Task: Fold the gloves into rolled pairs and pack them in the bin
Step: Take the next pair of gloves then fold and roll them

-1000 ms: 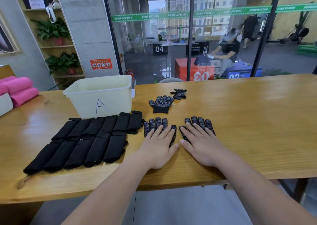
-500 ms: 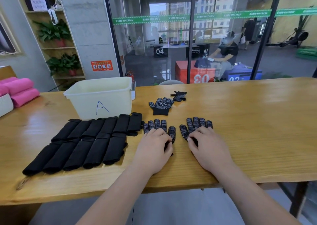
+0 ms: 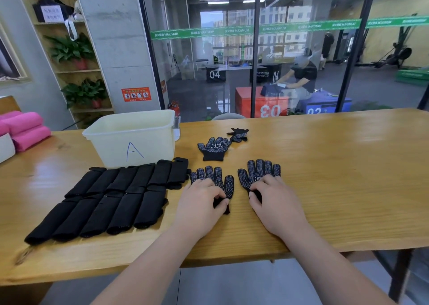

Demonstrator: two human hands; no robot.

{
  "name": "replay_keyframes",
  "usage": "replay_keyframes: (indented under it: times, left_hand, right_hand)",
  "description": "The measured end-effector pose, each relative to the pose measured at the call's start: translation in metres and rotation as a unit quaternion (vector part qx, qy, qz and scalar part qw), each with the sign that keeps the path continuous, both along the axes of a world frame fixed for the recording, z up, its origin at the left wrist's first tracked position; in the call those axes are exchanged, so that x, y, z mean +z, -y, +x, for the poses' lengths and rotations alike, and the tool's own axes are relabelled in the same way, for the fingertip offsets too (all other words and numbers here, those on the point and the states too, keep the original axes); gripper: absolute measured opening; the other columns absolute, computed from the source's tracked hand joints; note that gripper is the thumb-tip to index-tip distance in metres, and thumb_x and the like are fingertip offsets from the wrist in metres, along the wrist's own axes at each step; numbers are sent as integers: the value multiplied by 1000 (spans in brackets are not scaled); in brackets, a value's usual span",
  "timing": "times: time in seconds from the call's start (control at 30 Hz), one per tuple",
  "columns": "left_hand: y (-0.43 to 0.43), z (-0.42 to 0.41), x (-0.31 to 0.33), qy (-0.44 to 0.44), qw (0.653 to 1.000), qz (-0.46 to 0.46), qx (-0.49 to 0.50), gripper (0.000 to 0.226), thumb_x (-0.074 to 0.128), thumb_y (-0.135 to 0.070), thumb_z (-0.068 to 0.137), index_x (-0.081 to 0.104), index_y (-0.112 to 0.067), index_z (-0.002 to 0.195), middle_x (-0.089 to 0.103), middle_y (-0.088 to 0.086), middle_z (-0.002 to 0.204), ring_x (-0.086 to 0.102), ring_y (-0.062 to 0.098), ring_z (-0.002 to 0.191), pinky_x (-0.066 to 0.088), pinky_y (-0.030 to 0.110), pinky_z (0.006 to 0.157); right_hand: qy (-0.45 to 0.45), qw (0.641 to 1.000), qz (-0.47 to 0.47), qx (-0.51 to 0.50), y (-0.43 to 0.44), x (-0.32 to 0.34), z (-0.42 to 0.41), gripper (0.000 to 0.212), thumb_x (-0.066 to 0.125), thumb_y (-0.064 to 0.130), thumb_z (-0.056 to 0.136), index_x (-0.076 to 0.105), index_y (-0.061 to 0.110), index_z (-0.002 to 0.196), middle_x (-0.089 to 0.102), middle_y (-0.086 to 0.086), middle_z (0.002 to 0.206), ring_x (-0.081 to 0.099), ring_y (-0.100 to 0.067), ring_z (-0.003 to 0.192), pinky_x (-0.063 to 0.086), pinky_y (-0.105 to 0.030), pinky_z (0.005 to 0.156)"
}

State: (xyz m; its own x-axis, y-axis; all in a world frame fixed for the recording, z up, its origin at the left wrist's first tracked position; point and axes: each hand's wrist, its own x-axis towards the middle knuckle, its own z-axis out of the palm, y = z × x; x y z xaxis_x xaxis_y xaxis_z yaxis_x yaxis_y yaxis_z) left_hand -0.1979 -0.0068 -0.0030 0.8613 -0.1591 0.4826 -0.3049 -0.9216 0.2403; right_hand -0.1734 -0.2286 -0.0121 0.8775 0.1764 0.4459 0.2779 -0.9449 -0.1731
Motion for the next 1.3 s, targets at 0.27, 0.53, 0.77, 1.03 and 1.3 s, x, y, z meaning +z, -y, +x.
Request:
replay_keyframes:
  times: [0.27, 0.53, 0.77, 1.03, 1.3]
  left_hand:
    - [9, 9, 23, -27, 996, -70, 39, 11, 66, -44, 100, 73, -36, 96, 64, -18, 89, 58, 2, 87, 54, 35, 88]
    - [42, 29, 35, -99, 951, -292, 7, 9, 74, -36, 95, 75, -32, 86, 73, -15, 79, 66, -1, 79, 52, 22, 72]
    - [26, 30, 14, -84, 967, -241, -11, 11, 65, -36, 101, 72, -36, 92, 70, -19, 82, 63, 0, 82, 52, 25, 74]
    - [20, 28, 6, 32, 986, -163, -4, 14, 63, -32, 101, 74, -30, 109, 67, -17, 108, 52, 8, 106, 47, 33, 98]
    - [21, 28, 7, -20, 994, -101, -36, 36, 56, -31, 101, 63, -32, 137, 60, -16, 137, 43, 9, 132, 39, 36, 113]
  right_hand:
    - [-15, 998, 65, 22, 6, 0, 4, 33, 48, 43, 104, 69, 34, 127, 63, 14, 126, 51, -13, 121, 51, -38, 98]
    - [-96, 948, 266, 144, 18, 14, -4, 51, 41, 70, 101, 74, 32, 96, 71, 16, 94, 57, -2, 100, 49, -35, 91]
    - [-73, 955, 272, 90, 18, 6, 6, 7, 70, 36, 97, 68, 33, 91, 70, 18, 92, 59, -1, 88, 43, -24, 78]
    - [-138, 930, 324, 101, 17, 14, 1, 17, 62, 23, 102, 62, 26, 86, 63, 8, 74, 54, -8, 68, 41, -28, 68]
    - [-77, 898, 421, 103, 34, 56, 8, 8, 64, 16, 103, 70, 20, 101, 78, 9, 91, 71, -12, 86, 54, -27, 80]
